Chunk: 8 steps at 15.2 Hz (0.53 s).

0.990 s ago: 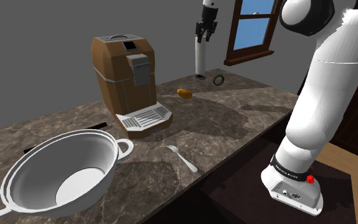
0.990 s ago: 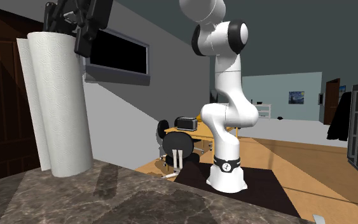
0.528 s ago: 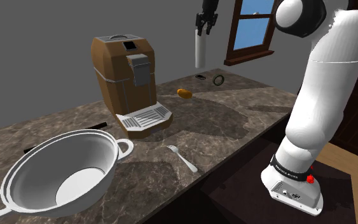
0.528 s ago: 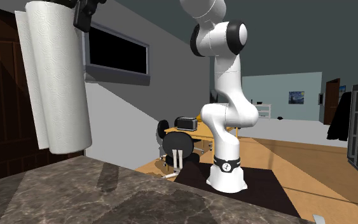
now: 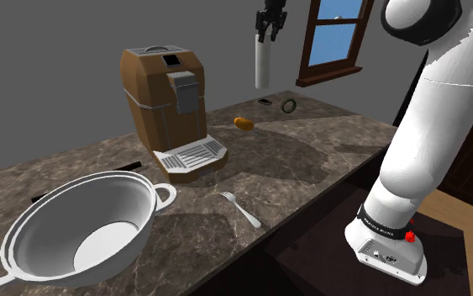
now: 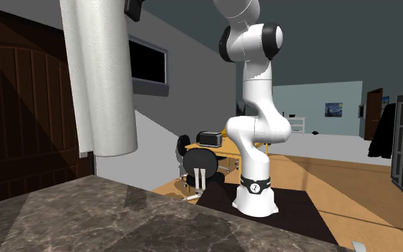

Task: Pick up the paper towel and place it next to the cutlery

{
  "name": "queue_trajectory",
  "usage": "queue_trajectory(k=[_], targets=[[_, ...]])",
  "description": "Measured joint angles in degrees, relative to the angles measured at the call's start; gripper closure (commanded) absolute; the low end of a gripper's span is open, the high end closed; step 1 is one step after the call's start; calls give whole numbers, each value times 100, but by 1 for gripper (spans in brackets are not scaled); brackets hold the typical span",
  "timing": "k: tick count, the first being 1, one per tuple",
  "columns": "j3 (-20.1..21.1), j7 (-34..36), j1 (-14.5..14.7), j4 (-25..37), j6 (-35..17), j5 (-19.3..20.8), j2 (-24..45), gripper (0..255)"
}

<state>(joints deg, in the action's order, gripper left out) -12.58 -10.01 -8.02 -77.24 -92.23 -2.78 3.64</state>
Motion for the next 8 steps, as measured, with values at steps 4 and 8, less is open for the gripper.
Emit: queue_trajectory(k=[4,8], targets=[[265,522,289,-790,-175,233,-645,255],[581,1061,519,-1495,-274,402,-1255,255]])
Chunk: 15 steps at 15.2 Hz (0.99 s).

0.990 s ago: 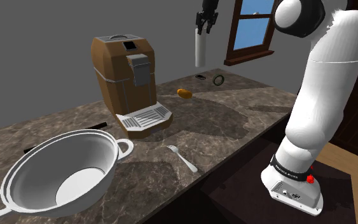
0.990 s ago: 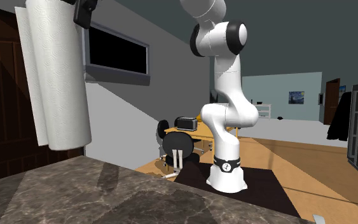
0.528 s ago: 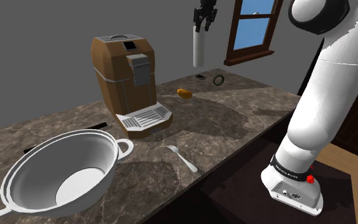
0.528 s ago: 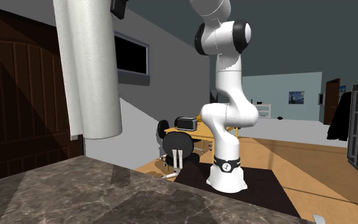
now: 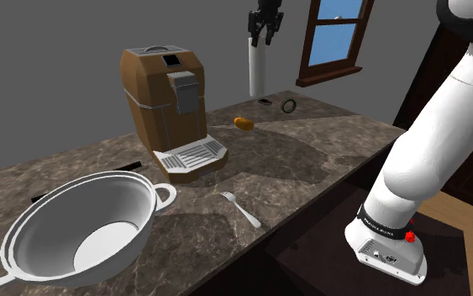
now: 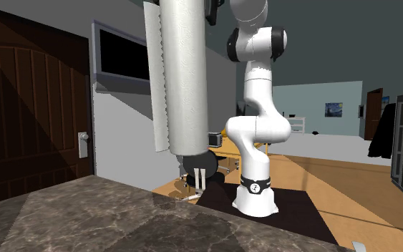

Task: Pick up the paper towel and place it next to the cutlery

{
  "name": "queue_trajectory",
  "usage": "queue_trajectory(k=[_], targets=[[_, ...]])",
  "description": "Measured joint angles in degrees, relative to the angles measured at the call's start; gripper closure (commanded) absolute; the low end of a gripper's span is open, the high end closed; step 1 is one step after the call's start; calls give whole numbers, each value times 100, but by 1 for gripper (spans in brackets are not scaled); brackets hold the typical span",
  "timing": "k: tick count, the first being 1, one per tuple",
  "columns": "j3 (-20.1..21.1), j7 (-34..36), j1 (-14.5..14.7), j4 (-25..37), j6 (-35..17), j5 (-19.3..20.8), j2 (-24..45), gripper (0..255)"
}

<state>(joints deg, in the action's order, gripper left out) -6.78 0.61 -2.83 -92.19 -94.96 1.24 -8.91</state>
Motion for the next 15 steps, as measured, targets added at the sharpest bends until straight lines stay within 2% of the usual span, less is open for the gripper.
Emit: queue_trajectory(k=[8,15], targets=[[668,1031,361,-830,3,105,-806,255],[1361,2019,680,-1153,98,54,-1180,255]])
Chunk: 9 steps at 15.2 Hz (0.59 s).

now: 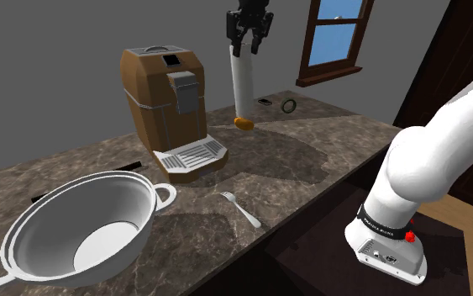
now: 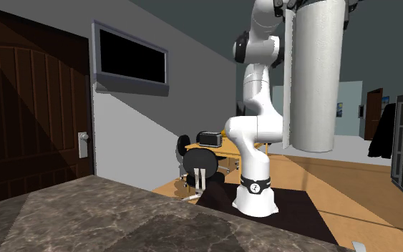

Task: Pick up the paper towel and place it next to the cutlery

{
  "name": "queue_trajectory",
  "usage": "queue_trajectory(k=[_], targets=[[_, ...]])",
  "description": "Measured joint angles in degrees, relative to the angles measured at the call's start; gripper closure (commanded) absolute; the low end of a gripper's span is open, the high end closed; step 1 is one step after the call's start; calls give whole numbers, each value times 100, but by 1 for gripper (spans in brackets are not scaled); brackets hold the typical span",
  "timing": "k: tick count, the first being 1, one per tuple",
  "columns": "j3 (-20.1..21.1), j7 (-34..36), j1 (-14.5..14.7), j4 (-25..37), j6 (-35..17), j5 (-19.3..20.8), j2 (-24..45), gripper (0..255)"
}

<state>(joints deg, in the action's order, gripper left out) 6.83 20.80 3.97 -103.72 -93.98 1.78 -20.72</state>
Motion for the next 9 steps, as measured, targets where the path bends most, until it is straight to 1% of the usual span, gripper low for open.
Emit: queue_trajectory(k=[4,9], targets=[[374,521,163,-94,58,-57,-132,255],[901,1224,361,54,210,-119,-106,255]])
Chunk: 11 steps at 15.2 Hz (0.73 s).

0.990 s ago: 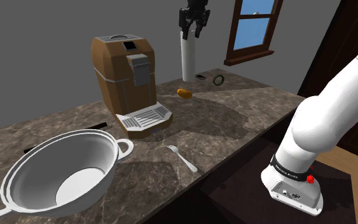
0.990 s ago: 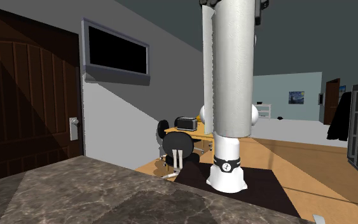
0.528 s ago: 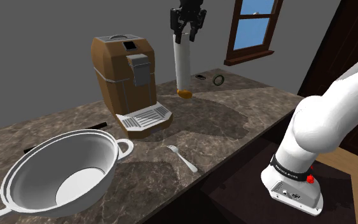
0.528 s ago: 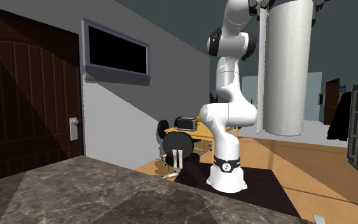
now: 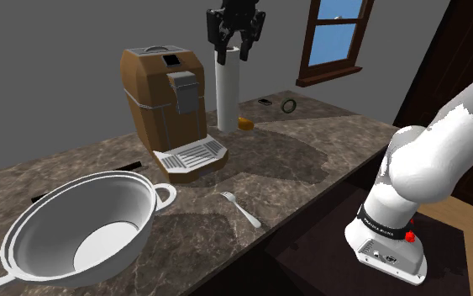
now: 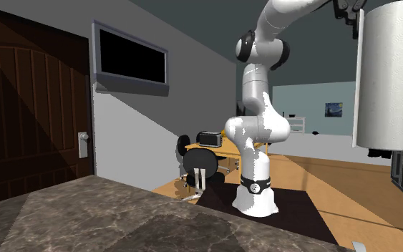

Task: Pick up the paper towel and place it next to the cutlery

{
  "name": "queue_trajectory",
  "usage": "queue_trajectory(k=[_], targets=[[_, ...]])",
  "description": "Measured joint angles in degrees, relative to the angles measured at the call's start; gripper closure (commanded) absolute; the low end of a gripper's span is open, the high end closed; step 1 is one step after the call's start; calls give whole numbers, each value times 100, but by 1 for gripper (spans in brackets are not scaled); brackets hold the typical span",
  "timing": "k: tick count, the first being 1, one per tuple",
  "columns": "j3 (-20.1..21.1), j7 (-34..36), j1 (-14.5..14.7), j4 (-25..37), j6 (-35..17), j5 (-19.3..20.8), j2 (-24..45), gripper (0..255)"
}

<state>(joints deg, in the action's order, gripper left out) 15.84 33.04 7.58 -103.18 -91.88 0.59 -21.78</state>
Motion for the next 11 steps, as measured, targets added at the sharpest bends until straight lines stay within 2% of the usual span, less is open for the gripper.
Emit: queue_trajectory(k=[6,11], targets=[[676,895,224,233,98,-27,179,255],[1278,1664,375,768,286,91,601,255]])
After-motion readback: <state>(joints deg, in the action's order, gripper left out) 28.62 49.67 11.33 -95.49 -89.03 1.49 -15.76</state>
